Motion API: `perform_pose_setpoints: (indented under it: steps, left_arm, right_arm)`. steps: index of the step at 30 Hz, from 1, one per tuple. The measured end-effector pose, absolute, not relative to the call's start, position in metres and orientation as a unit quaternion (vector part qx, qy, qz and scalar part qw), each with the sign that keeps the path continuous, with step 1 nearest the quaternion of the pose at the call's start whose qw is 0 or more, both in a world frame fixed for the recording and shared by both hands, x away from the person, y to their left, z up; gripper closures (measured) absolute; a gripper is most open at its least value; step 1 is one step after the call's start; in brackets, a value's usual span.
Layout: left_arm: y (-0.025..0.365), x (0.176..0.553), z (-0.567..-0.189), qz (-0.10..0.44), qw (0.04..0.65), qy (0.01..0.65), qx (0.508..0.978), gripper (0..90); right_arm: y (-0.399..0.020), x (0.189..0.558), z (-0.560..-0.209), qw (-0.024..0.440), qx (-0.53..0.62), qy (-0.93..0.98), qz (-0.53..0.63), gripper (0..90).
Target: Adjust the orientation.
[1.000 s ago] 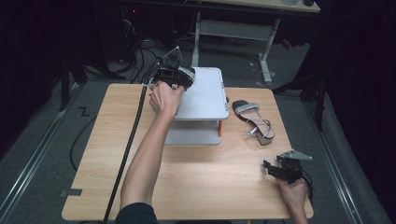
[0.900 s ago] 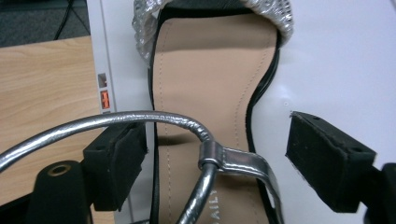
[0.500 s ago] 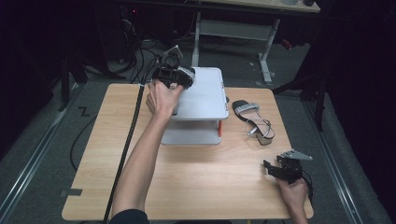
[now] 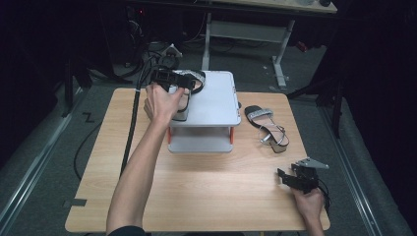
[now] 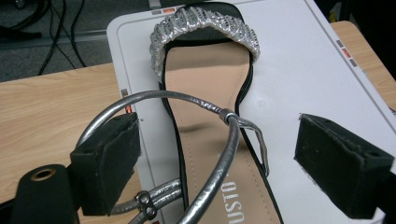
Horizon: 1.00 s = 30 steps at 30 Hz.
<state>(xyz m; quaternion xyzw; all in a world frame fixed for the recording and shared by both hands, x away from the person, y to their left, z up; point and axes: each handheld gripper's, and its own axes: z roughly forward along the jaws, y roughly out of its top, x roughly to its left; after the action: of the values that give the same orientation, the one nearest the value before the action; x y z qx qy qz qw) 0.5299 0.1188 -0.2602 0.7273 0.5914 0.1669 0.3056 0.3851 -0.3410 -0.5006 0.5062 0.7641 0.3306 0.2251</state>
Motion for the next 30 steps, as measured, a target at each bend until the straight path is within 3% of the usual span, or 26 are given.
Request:
perform_pose_setpoints:
  steps: [30]
  left_arm:
    - [0.157, 0.491, -0.24, 0.201, 0.345, 0.566, 0.721, 16.3]
  right_arm:
    - [-0.341, 0.385, -0.501, 0.224, 0.509, 0.762, 0.331, 35.2]
